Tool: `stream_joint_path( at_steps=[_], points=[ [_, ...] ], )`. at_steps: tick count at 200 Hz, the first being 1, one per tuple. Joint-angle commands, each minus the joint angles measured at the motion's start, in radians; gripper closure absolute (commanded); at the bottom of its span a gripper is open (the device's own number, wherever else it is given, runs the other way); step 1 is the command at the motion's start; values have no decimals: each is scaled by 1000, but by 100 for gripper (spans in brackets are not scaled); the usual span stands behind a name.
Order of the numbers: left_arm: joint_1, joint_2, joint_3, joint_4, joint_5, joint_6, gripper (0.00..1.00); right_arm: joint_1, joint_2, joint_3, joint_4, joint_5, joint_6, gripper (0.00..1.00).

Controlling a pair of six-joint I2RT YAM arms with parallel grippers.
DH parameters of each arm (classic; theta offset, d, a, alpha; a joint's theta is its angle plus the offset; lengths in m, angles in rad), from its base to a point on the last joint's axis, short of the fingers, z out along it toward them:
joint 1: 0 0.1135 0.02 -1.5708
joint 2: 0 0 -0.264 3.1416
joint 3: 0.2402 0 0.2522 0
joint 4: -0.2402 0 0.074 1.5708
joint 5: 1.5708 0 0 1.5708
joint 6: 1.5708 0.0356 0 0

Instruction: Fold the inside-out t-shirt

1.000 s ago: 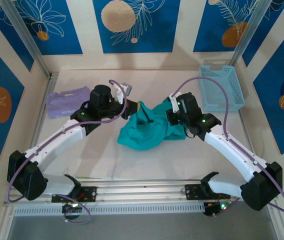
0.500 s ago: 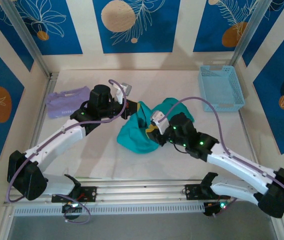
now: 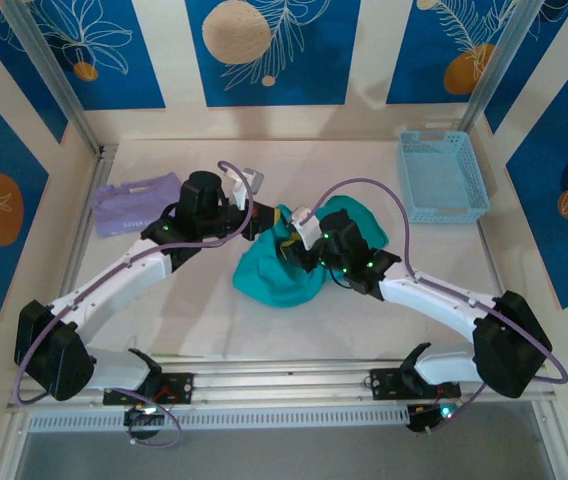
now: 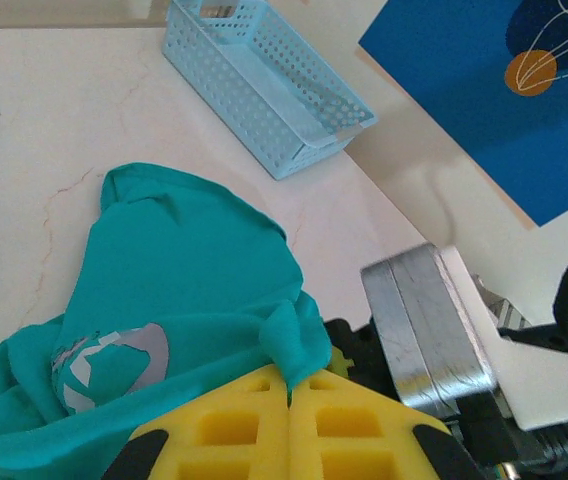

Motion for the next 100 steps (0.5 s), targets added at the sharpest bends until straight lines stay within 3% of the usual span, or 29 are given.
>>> stream_joint_path(
  at_steps=[1,47,100],
  points=[
    [8,-15,-8,8,13,2,100,-5,23,56,61,-16,-1,69],
    [9,4,23,-60,-122,23,100,-8,-31,93,-14,-157,42,100],
    [87,68,107,-104,-342,15,100,-74,-154,234,-193,-378,211,100]
  ],
)
